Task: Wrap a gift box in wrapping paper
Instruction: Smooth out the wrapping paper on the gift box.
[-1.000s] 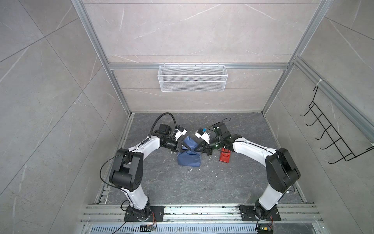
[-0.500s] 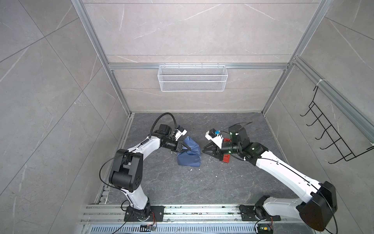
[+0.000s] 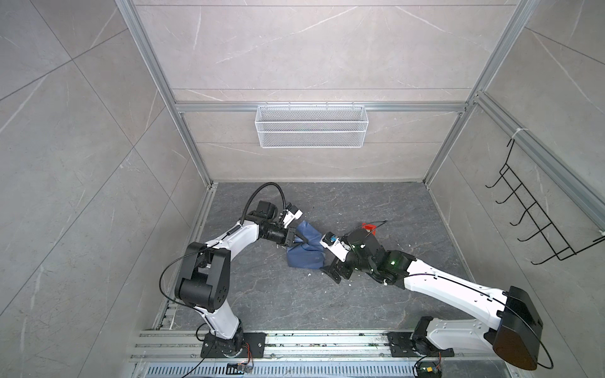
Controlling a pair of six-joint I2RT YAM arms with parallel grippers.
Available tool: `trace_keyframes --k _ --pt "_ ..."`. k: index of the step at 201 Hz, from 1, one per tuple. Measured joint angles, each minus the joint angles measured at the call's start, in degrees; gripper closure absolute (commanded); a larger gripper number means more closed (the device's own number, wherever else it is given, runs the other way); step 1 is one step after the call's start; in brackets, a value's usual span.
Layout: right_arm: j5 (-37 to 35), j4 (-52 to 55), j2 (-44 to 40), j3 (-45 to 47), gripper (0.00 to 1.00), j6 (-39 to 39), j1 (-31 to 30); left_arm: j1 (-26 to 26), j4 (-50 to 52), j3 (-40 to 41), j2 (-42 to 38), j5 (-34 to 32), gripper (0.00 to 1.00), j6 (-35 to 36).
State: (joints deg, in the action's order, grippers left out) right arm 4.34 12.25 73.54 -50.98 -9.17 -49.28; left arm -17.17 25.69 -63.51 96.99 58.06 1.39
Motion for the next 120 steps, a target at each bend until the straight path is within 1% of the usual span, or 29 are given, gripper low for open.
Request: trace_keyframes --k 33,55,75,84,98,106,120 --pt "-0.28 -2.51 4.79 0.0 0.38 -1.66 0.0 0.0 0.02 0.02 0.0 0.0 1.0 0.04" --pt "-0.39 -2.54 6.19 0.0 0.44 -2.6 0.0 -0.13 -0.04 0.07 0.0 0.0 1.0 0.07" --pt "-1.11 -2.89 6.19 0.0 0.55 -3.45 0.0 -0.31 0.0 0.04 0.0 0.0 1.0 0.07" --pt "-1.38 -2.95 6.19 0.0 0.57 -4.0 0.0 -0.35 0.04 0.04 0.0 0.0 1.0 0.07" --pt "-1.62 -3.17 6.19 -0.02 0.63 -4.66 0.0 -0.48 0.02 0.04 0.0 0.0 1.0 0.09" --pt "-1.84 -3.19 6.19 -0.02 0.64 -5.14 0.0 -0.52 0.0 0.04 0.0 0.0 1.0 0.09" --pt "-2.05 -3.13 6.6 -0.52 0.7 -5.9 0.0 -0.55 -0.02 0.04 0.0 0.0 1.0 0.09"
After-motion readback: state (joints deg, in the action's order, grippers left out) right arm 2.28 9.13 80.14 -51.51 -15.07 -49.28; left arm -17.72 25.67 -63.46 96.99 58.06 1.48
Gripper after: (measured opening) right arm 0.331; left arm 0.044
